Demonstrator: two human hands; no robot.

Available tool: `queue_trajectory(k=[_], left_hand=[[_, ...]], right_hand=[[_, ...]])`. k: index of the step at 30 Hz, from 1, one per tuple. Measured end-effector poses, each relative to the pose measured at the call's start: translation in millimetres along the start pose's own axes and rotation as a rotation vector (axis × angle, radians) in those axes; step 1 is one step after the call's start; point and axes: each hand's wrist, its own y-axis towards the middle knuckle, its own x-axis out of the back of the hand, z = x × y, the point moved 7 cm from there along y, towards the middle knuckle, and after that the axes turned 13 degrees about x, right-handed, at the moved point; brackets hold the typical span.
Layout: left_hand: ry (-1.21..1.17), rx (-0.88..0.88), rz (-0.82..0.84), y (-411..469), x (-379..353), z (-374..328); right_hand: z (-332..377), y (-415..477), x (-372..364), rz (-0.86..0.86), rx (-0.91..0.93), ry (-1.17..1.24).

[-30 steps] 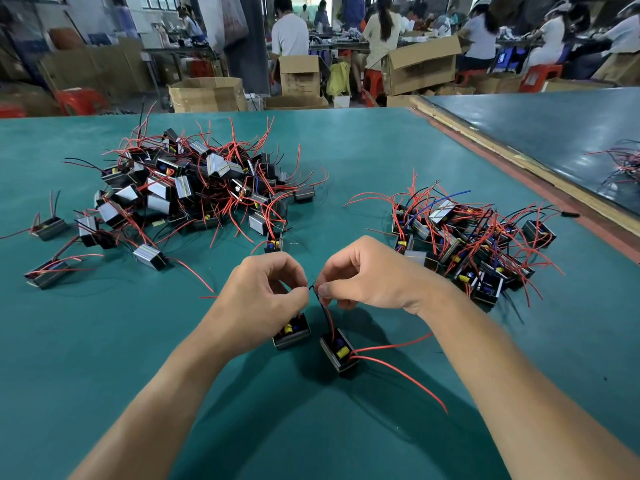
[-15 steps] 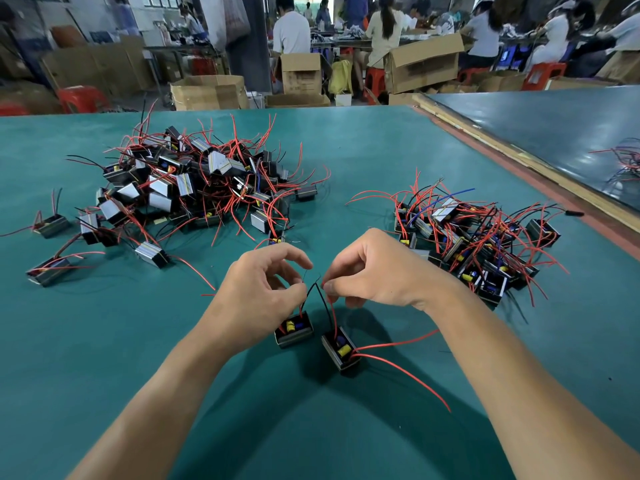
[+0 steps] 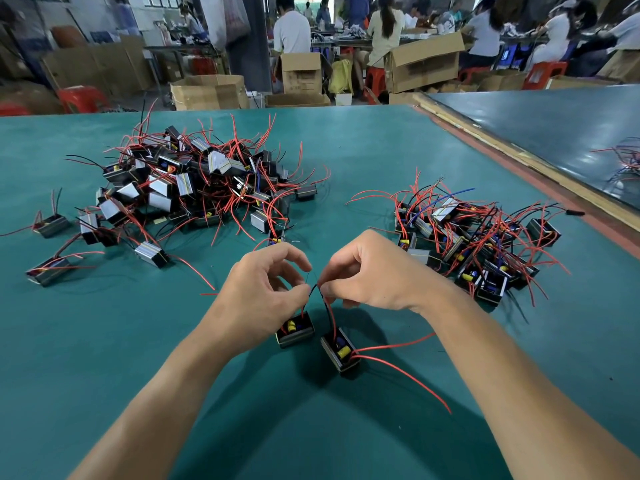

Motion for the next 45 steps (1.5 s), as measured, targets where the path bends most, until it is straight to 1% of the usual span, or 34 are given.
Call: queue_trajectory(k=[7,15,27,36,40,45], left_hand=[[-0.022,-0.028,0.012,2,-2,1],[-0.001,-0.061,0.013,2,-2,0],[-0.036,-0.070,0.074,2,-5,-1],[-0.027,-0.070,0.095,2,-7,-1],[-0.032,-0.073,0.100,1,-7,-2],[-0.024,-0.078,0.111,0,-9,-2]], right_hand=[[4,-1,-2,0.012,0.014,0.068],[-8,-3,-3,-0.001,-0.091,0.152],[-5,2,-3,-0.004,0.013,0.116],[-3,2,-3,0.007,0.051,0.107],[-5,2,-4,0.009,0.000,0.109],[-14,1,-9,0.040,-0.147,0.169]])
